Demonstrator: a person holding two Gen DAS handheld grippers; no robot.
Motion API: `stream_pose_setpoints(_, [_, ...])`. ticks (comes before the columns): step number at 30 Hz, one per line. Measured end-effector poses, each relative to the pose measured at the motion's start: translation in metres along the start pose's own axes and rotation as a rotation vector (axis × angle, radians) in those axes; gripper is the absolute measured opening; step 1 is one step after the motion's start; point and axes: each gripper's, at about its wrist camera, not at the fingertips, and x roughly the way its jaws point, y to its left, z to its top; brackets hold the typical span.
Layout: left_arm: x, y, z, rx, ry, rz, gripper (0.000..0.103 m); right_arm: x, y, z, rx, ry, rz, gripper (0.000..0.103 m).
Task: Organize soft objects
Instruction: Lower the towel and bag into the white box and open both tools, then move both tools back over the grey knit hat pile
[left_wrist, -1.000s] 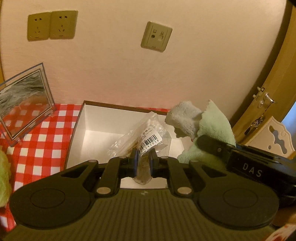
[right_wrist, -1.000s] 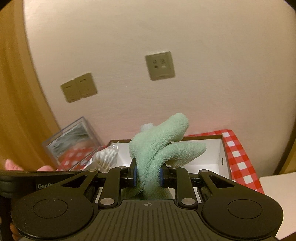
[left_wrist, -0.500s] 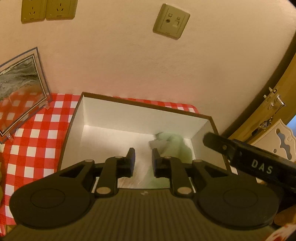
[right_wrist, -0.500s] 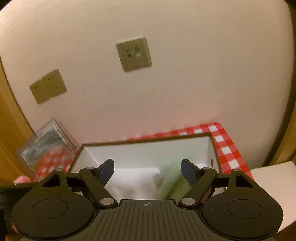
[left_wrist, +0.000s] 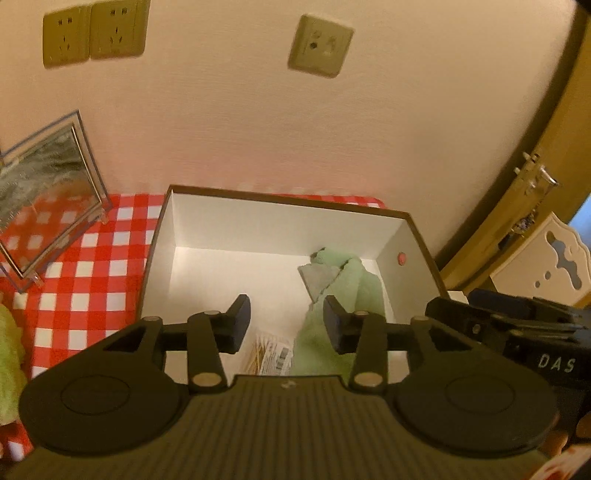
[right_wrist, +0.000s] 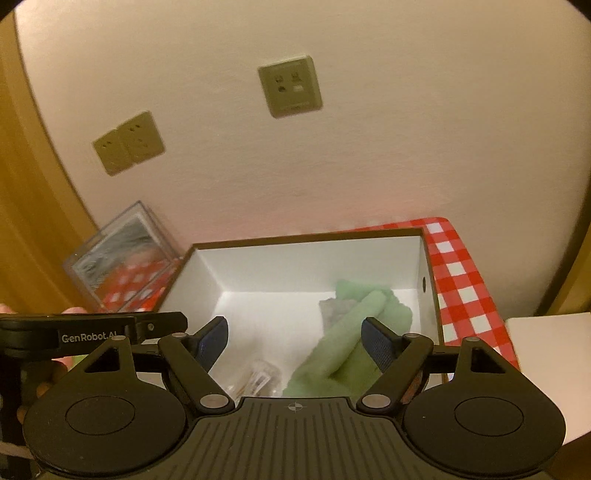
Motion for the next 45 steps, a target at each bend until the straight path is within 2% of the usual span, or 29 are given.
stream_pose_setpoints(10, [-0.075,-0.016,-0.033,0.07,-0.068,-0.036,0.052,-0.075,0.01,-0.022,-0.016,-0.098,0.091,0.079])
stream_pose_setpoints(19, [-0.132,-0.028,-0.073,0.117,-0.104,-0.029,0.052,-0.137,0.018,-0.059,-0.028,-0.153,0.14,0.079])
stream_pose_setpoints(26, [-0.166,-0.029,-0.102,0.104,-0.105,-0.03,0.054,-0.177,0.034,-0.092,-0.037,-0.148,0.144,0.079])
stream_pose_setpoints(33, [-0.186,-0.026,-0.136,0.096,-0.067,-0.034,0.054,-0.205,0.048,-0.119,-0.049,-0.144,0.135,0.079])
stream_pose_setpoints(45, [-0.212,-0.011,-0.182,0.066,-0.03,0.008,0.054,-0.22,0.06,-0.162,-0.041,-0.084,0.106,0.079])
